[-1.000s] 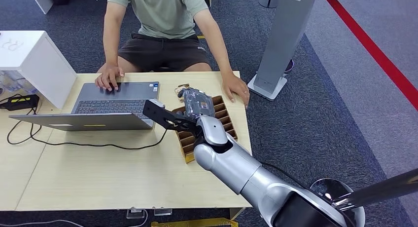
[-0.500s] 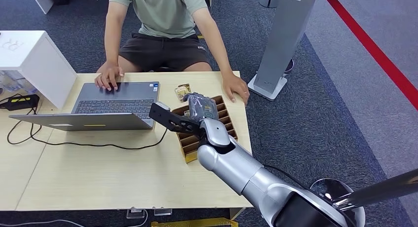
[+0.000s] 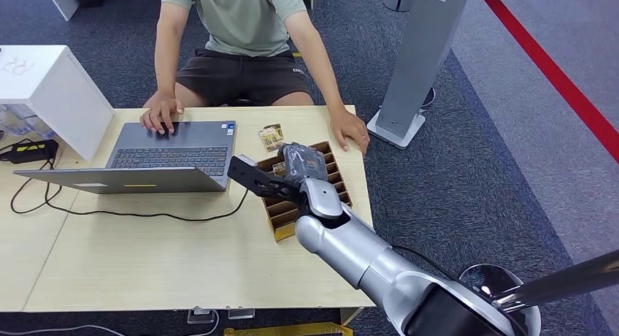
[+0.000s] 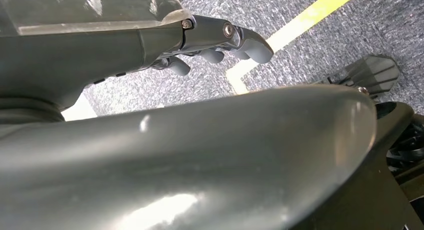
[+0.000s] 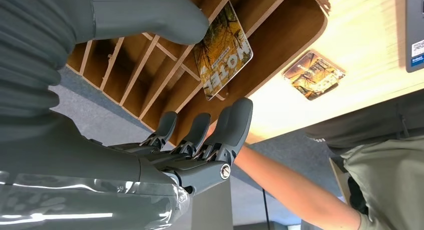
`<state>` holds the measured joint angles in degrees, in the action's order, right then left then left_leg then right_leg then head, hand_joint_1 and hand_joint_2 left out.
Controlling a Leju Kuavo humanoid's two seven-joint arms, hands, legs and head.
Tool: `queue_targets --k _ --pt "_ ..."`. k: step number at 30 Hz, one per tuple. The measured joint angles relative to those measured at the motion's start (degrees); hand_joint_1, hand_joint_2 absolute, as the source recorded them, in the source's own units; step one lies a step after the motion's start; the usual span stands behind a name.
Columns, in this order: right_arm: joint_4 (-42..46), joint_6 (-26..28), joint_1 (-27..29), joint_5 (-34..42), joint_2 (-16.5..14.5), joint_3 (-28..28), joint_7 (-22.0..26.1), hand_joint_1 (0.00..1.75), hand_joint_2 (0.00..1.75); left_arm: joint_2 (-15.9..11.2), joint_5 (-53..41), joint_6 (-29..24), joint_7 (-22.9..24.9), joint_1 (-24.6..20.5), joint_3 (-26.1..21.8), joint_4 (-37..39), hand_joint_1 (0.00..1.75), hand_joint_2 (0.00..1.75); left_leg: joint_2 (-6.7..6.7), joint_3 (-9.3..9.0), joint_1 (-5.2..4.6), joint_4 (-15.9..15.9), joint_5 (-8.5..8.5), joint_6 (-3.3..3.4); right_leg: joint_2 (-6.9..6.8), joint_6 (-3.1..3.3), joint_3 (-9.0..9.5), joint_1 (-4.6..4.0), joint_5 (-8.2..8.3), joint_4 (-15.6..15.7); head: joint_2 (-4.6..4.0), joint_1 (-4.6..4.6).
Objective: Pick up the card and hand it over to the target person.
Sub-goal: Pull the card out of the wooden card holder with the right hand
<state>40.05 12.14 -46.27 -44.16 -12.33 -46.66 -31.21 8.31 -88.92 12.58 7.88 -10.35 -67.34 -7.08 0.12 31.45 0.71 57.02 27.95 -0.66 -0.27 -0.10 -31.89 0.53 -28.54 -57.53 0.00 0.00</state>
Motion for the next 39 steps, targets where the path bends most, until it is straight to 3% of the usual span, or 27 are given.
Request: queue_targets --k 32,39 --pt "1.8 -1.4 1.6 -0.1 1.2 -0.2 -0.9 0.78 1.75 0.2 -0.6 -0.1 0.3 0.0 0.2 -0.1 0.00 0.00 0.03 0.00 0.01 0.0 0.02 -0.01 -0.04 -0.01 0.01 -0.01 -0.02 0.0 0.00 0.00" --pt "1.7 -1.6 1.5 -0.2 1.0 -0.3 -0.8 0.65 1.75 0.2 -0.4 -0.2 0.4 0.1 0.0 -0.1 0.00 0.00 0.01 0.01 0.01 0.1 0.04 -0.01 -0.02 -0.01 -0.01 -0.01 -0.04 0.0 0.00 0.00"
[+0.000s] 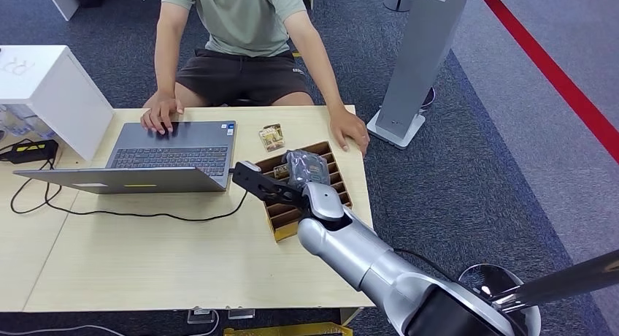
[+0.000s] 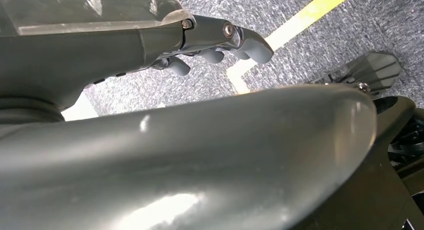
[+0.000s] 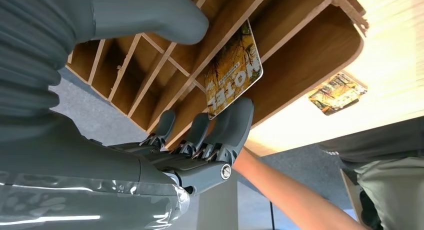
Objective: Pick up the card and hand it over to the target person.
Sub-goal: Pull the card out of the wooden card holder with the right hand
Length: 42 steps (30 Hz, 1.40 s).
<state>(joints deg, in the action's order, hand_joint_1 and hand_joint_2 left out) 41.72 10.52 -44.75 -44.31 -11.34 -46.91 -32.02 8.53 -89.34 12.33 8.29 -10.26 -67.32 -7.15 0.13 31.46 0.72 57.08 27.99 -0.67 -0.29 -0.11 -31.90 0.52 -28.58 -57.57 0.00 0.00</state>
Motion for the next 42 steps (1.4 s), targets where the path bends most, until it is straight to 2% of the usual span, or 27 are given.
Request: queue_targets --k 11,15,19,24,29,37,42 --pt "-0.9 0.1 -0.6 0.0 -0.3 0.0 0.5 0.85 1.75 0.0 0.0 -0.2 -0.2 0.0 -0.1 0.0 0.00 0.00 -0.02 0.01 -0.01 0.0 -0.03 0.01 0.02 0.01 -0.02 0.00 0.03 0.0 0.00 0.00" --pt "-1.4 0.3 -0.8 0.1 -0.2 0.1 0.7 1.26 1.75 -0.2 -0.2 -0.1 -0.1 -0.1 0.1 0.0 0.00 0.00 -0.01 0.01 0.00 0.0 -0.01 0.00 0.01 0.00 -0.01 0.00 0.01 0.0 0.00 0.00" --pt "-1.4 0.3 -0.9 0.1 -0.2 0.1 0.8 1.33 1.75 -0.3 -0.2 -0.2 -0.1 -0.1 0.1 0.0 0.00 0.00 0.00 0.02 -0.01 0.0 -0.04 0.01 0.01 0.01 -0.02 0.00 0.03 0.0 0.00 0.00" --pt "-1.5 0.3 -0.8 0.2 0.0 0.2 0.6 1.75 1.75 -0.8 -0.5 -0.4 0.1 -0.1 0.4 -0.1 0.00 0.00 -0.01 0.01 0.00 0.0 -0.02 0.00 0.01 0.01 -0.01 0.00 0.02 0.0 0.00 0.00" --pt "-0.6 0.4 -0.5 0.3 0.5 0.4 0.6 1.75 1.75 -1.8 -0.4 -1.0 -0.7 -0.2 3.0 -0.1 0.00 0.00 0.03 0.02 0.02 0.0 -0.02 -0.01 -0.03 0.01 -0.01 -0.02 0.01 0.0 0.00 0.00" --pt "1.3 1.1 -1.7 -0.1 0.6 0.2 1.1 1.75 1.75 -1.9 1.5 -1.2 -0.4 0.2 1.0 0.1 0.00 0.00 -0.01 0.03 0.01 0.0 -0.03 0.00 0.01 0.01 -0.03 -0.01 0.03 0.0 0.00 0.00" --pt "7.8 1.1 -5.6 -1.8 1.8 -0.2 -0.1 1.75 1.75 -1.9 1.7 -1.2 -0.5 0.6 0.4 0.0 0.00 0.00 -0.09 0.14 -0.01 0.1 0.01 0.00 0.09 0.01 -0.17 0.01 0.01 -0.1 0.00 0.00"
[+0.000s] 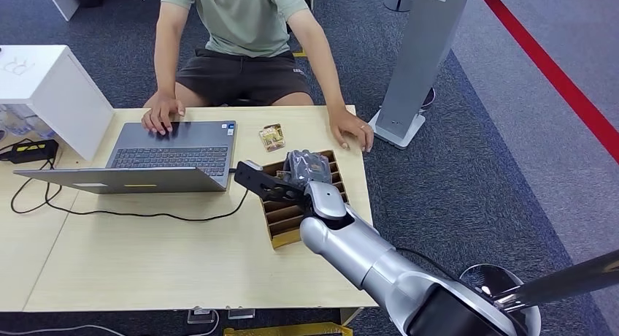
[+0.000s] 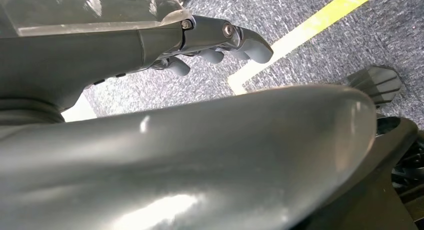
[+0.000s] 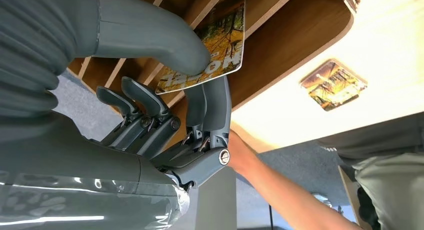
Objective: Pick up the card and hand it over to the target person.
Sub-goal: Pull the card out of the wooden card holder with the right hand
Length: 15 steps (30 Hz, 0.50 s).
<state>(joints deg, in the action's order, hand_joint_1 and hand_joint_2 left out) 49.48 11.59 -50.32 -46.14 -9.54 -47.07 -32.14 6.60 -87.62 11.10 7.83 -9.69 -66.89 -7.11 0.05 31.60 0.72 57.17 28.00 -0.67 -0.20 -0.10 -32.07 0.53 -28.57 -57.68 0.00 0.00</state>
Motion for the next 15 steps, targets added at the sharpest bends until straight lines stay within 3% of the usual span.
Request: queue_targets --k 4,7,15 --pt "4.9 -2.2 -5.5 -0.7 0.8 0.4 -2.1 1.75 1.75 0.0 -0.4 -0.1 0.1 0.0 0.1 0.0 0.00 0.00 -0.03 0.15 -0.01 0.1 0.02 0.00 0.03 0.00 -0.17 0.01 -0.01 -0.1 0.00 0.00" --pt "5.2 -2.4 -6.5 -1.0 0.9 0.4 -2.6 1.75 1.75 0.0 -0.6 -0.1 0.1 -0.1 0.1 0.0 0.00 0.00 0.00 0.15 -0.01 0.1 0.01 0.01 0.00 0.00 -0.16 0.01 -0.01 -0.1 0.00 0.00" --pt "-3.3 -0.5 -16.1 1.5 -1.7 0.2 0.1 1.75 1.75 0.3 -1.3 0.3 0.1 -0.7 0.8 0.0 0.00 0.00 -0.07 0.16 -0.03 0.1 0.03 0.00 0.07 0.00 -0.20 0.03 -0.02 -0.2 0.00 0.00"
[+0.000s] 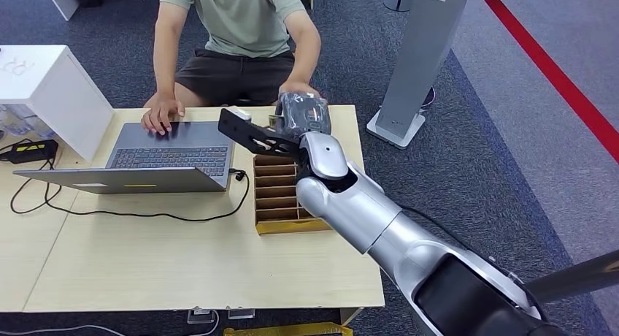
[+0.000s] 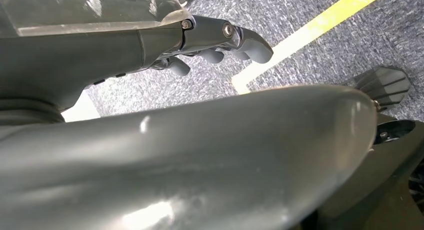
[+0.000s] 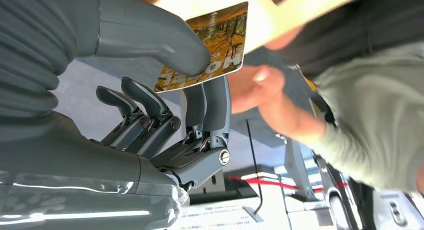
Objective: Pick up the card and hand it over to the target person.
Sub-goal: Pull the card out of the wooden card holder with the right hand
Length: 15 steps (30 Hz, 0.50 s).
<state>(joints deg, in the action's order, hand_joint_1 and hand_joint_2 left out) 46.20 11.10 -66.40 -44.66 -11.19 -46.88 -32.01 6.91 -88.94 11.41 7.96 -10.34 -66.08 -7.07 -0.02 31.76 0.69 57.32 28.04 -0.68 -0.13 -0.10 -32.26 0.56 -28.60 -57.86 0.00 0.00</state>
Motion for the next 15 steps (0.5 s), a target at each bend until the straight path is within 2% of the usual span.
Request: queue_targets --k 5,11,15 --pt "-2.5 0.7 0.0 0.0 -0.3 -0.3 0.9 1.75 1.75 0.1 -0.2 0.1 0.2 -0.2 0.2 0.0 0.00 0.00 0.11 -0.16 0.02 -0.2 -0.05 -0.01 -0.11 0.00 0.21 -0.02 0.04 0.2 0.00 0.00" --pt "-16.0 5.5 2.3 0.6 -1.9 -1.7 6.5 1.75 1.75 0.4 -0.7 0.2 0.7 -0.6 0.4 0.0 0.00 0.00 0.16 -0.34 0.03 -0.4 -0.14 0.00 -0.15 0.01 0.41 -0.03 0.10 0.4 0.00 0.00" --pt "-19.2 6.6 3.6 0.9 -2.5 -1.7 7.2 1.75 1.75 0.4 -0.9 0.0 0.6 -0.7 0.5 0.0 0.00 0.00 0.15 -0.38 0.03 -0.3 -0.09 -0.01 -0.15 0.00 0.45 -0.03 0.07 0.4 0.00 0.00"
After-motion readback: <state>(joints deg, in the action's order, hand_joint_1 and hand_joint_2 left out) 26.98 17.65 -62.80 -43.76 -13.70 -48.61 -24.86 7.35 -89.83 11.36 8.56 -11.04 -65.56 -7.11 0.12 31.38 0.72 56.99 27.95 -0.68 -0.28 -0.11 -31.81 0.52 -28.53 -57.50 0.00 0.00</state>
